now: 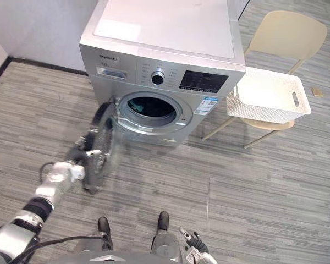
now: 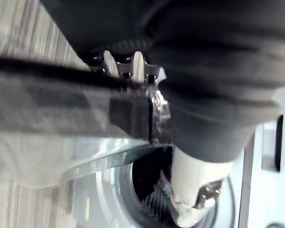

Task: Pick up the laundry basket with both hands and put the clothes into the washing machine.

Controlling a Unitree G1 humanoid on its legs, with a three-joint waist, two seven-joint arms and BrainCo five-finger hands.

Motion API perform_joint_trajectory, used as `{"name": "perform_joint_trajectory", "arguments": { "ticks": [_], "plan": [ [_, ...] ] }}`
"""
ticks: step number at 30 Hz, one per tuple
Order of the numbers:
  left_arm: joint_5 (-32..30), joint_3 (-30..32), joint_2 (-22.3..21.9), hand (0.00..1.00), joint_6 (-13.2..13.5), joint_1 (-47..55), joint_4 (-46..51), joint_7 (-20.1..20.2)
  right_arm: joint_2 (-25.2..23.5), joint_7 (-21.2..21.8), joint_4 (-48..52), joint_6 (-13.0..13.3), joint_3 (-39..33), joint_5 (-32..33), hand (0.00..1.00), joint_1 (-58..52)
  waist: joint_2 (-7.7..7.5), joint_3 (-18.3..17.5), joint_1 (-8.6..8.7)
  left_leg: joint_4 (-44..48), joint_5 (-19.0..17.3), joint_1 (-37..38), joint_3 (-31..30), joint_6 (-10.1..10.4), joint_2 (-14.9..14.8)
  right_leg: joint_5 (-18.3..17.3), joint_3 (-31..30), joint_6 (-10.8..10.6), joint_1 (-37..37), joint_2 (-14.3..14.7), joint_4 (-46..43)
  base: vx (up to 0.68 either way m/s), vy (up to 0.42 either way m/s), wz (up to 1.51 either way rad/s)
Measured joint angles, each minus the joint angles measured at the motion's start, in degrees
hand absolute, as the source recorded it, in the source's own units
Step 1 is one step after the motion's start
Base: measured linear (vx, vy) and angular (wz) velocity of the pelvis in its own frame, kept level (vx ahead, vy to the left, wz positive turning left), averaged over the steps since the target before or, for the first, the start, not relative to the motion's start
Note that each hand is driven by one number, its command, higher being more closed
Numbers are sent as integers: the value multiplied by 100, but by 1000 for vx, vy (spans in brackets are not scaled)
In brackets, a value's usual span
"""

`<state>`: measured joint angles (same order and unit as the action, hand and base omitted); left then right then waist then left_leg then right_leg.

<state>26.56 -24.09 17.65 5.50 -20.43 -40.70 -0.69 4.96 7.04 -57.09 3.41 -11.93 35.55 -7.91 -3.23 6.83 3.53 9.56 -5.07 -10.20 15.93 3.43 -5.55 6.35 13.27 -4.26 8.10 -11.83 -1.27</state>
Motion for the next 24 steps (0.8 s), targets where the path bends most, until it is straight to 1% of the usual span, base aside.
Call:
{"name": "perform_joint_trajectory", "arguments": {
  "ticks": [1, 3, 4, 5, 6, 7, 8, 9, 10, 11, 12, 13, 15, 16, 17, 18, 22, 24],
  "plan": [
    [13, -213, -49, 0, -23, 17, 49, 34, 2, 0, 0, -2, 0, 0, 0, -5, 24, -36, -2, -58, 7, 39, 4, -11, 16, 0, -1, -1, -3, -7, 0, -27, 34, -2],
    [31, -1017, -282, 0, -102, 143, 311, 279, 1, 0, 9, -14, 2, 1, 0, -26, 124, -204, 10, -166, 41, 126, 37, -47, 54, -16, -7, -47, -12, -39, 1, -32, 16, -10],
    [71, -1274, -347, 0, -129, 179, 408, 359, 4, -2, 12, -14, 2, 2, 0, -44, 148, -266, 25, -216, 62, 155, 53, -47, 70, -26, -7, -74, -9, -50, 2, -29, -5, -11],
    [192, -1771, -518, 0, -186, 188, 612, 499, 12, -7, 9, -15, 3, 4, 0, -57, 202, -344, 60, -330, 120, 229, 87, -54, 105, -47, -13, -117, -19, -75, 2, -33, -12, -12],
    [316, -2095, -690, 0, -210, 186, 801, 578, 13, -8, 17, -14, 4, 6, 0, -51, 235, -365, 83, -451, 184, 317, 132, -44, 123, -45, -31, -123, -25, -76, 2, -39, -15, -16],
    [533, -2410, -970, 0, -245, 159, 1052, 673, 12, -9, 35, -14, 21, 8, 0, -51, 275, -390, 166, -612, 272, 421, 159, -41, 142, -44, -50, -135, -38, -73, 5, -64, -22, -16],
    [643, -2524, -1113, 0, -252, 128, 1156, 713, 12, -11, 36, -14, 40, 8, 0, -52, 283, -399, 208, -712, 329, 485, 176, -28, 158, -46, -64, -165, -43, -73, 8, -80, -28, -19],
    [818, -2682, -1379, 0, -254, 20, 1370, 733, 11, -16, 42, -12, 56, 9, 0, -52, 280, -407, 300, -923, 437, 624, 244, -19, 188, -73, -130, -204, -55, -72, 23, -108, -38, -32],
    [965, -2801, -1594, 0, -254, -181, 1574, 732, 23, -19, 41, -2, 56, 9, 0, -61, 280, -413, 351, -1130, 508, 758, 329, 1, 222, -130, -213, -281, -50, -81, 43, -100, -31, -34],
    [1003, -2845, -1700, 0, -253, -302, 1669, 730, 33, -19, 42, 12, 54, 10, 0, -92, 289, -437, 382, -1215, 513, 794, 355, 33, 237, -165, -258, -322, -39, -88, 53, -112, -29, -32],
    [1105, -2892, -1894, 0, -207, -517, 1859, 725, 71, -26, 34, 16, 53, 10, 0, -164, 339, -475, 445, -1415, 570, 888, 418, 41, 241, -203, -313, -336, -10, -73, 43, -105, -29, -29],
    [1155, -2899, -2110, 0, -67, -773, 2025, 729, 150, -39, 36, 17, 54, 13, 0, -304, 378, -508, 491, -1451, 618, 954, 485, 68, 234, -237, -363, -374, -5, -45, 39, -95, -37, -28],
    [1153, -2886, -2234, 0, 28, -943, 2102, 726, 232, -112, 34, 17, 54, 13, 0, -429, 449, -584, 551, -1452, 617, 991, 532, 70, 228, -236, -401, -374, -14, -18, 41, -31, -35, -25],
    [1097, -2817, -2202, 0, 166, -1045, 2224, 726, 294, -189, 32, 17, 30, 13, 0, -495, 489, -596, 582, -1451, 628, 1121, 635, 55, 222, -167, -486, -325, -96, 20, 84, 3, -25, -30],
    [1068, -2765, -2203, 0, 215, -1044, 2224, 724, 295, -221, 32, 18, -6, 13, 0, -522, 494, -600, 610, -1451, 629, 1165, 660, 52, 215, -141, -499, -316, -147, 32, 128, -9, -40, -26],
    [1019, -2705, -2185, 0, 232, -1043, 2213, 712, 283, -225, 32, 20, -59, 12, 0, -571, 485, -603, 673, -1451, 622, 1232, 655, 62, 204, -98, -479, -316, -263, 54, 235, -29, -35, -6],
    [816, -2476, -1828, 0, 249, -1039, 2138, 677, 222, -229, 18, 20, -316, 11, 0, -575, 461, -599, 682, -1451, 626, 1217, 632, 57, 219, -1, -440, -336, -368, 56, 474, -47, -35, 5],
    [744, -2337, -1674, 0, 241, -1020, 1913, 612, 208, -235, -5, 17, -531, 12, 0, -629, 459, -599, 695, -1451, 640, 1230, 534, 43, 225, -4, -284, -332, -464, 31, 508, -34, -35, 27]
  ]
}}
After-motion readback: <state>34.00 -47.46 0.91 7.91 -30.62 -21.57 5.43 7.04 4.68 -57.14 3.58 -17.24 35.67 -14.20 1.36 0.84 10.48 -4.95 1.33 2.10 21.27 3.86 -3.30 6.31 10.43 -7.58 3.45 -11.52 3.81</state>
